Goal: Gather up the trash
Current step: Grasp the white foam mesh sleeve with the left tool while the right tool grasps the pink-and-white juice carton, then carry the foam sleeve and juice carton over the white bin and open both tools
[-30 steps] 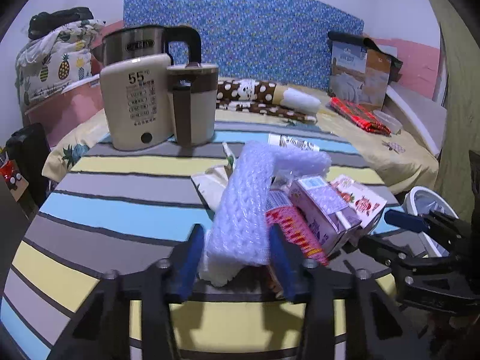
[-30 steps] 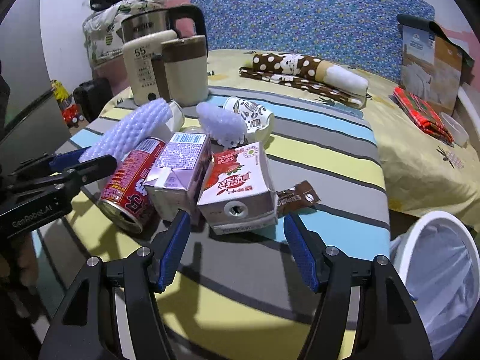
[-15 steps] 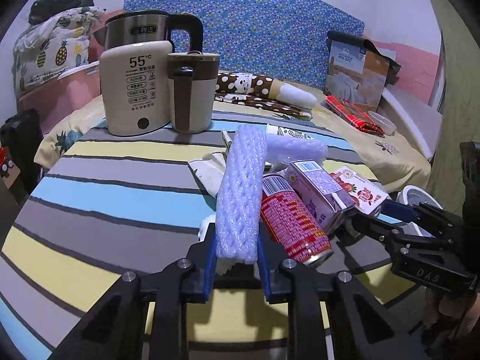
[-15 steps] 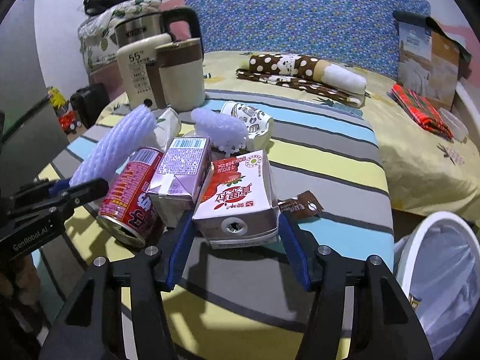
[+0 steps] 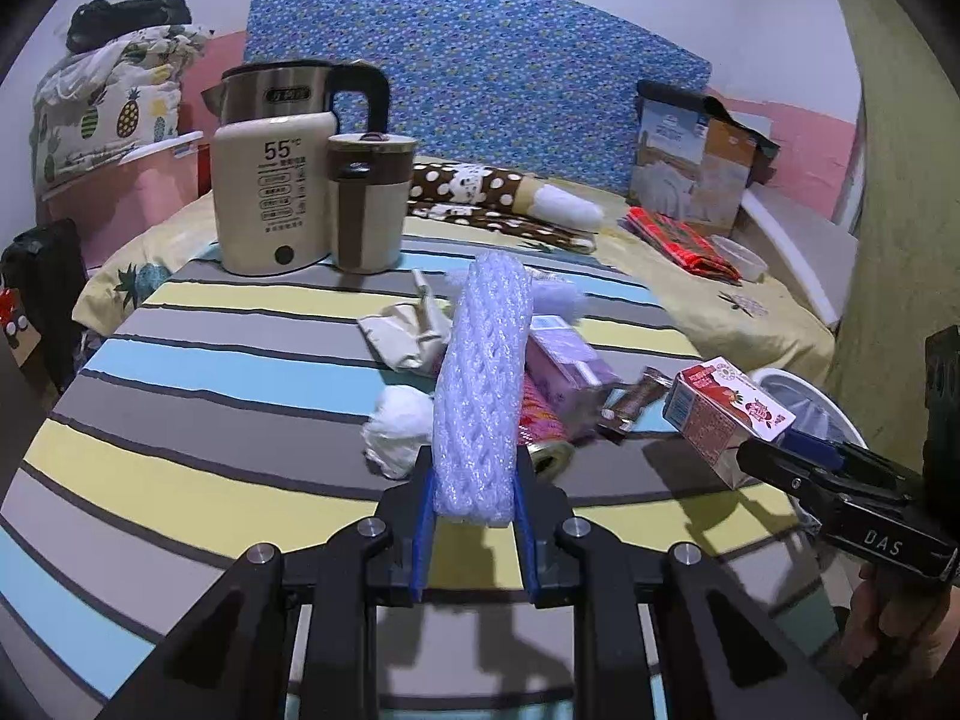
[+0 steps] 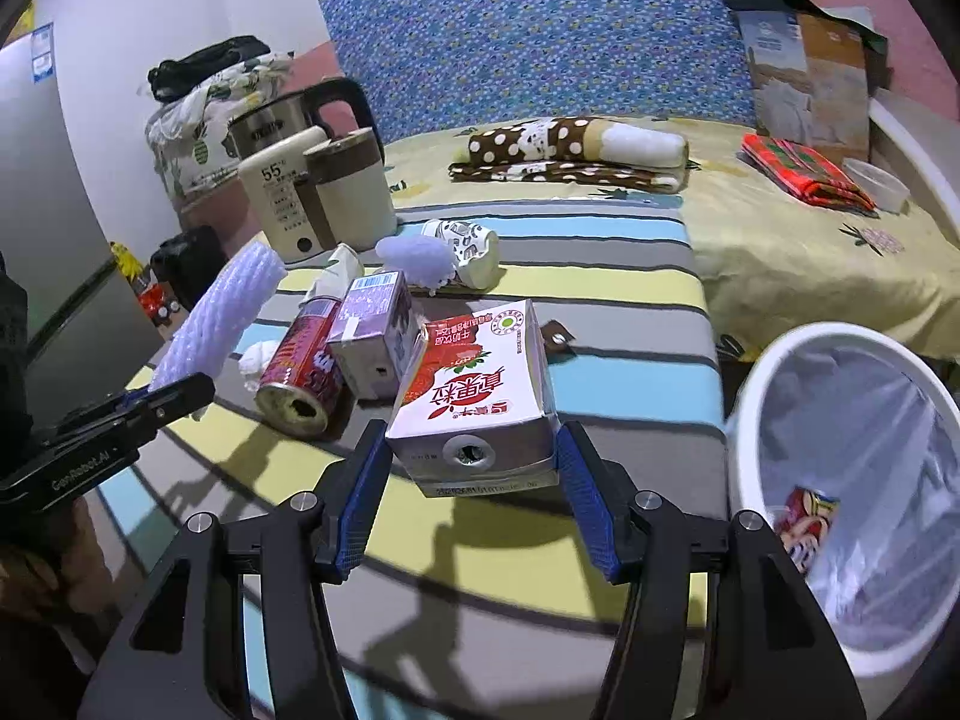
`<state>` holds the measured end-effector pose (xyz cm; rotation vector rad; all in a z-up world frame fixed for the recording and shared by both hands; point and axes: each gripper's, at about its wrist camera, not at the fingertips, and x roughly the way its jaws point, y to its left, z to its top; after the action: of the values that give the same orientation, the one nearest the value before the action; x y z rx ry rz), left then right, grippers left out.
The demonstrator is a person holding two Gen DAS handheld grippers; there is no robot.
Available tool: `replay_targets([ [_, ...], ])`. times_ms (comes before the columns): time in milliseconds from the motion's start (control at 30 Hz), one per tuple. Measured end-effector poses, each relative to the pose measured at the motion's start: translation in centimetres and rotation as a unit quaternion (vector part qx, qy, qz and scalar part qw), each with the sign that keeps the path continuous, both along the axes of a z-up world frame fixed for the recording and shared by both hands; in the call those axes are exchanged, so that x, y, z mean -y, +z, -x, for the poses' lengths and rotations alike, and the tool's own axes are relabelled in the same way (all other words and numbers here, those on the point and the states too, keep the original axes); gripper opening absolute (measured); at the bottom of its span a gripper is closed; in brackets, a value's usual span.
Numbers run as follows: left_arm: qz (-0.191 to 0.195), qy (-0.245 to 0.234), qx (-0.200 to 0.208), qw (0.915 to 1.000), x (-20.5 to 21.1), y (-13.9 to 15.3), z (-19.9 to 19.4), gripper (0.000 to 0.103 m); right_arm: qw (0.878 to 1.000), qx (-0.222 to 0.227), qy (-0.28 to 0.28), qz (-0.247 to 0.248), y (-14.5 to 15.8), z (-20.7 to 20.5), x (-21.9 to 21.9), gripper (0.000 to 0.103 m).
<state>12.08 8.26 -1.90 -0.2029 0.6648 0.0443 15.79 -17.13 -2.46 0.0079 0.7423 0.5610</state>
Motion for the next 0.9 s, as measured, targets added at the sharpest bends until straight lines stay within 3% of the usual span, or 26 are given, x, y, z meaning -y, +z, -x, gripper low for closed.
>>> replay_targets([
  [433,0.005,-0.068,-0.004,0.9976,6.1,0.6,1.5,0.023,1.000,0.004,-0.029,-0.011,0.5,2.5,2.8,0.058],
  [900,0.001,-0.154,-0.009,0.9880,13.4,0.9,-0.2,0.023,0.995,0.005,-0.094,-0.015,0.1,3.0,7.7,0.058],
])
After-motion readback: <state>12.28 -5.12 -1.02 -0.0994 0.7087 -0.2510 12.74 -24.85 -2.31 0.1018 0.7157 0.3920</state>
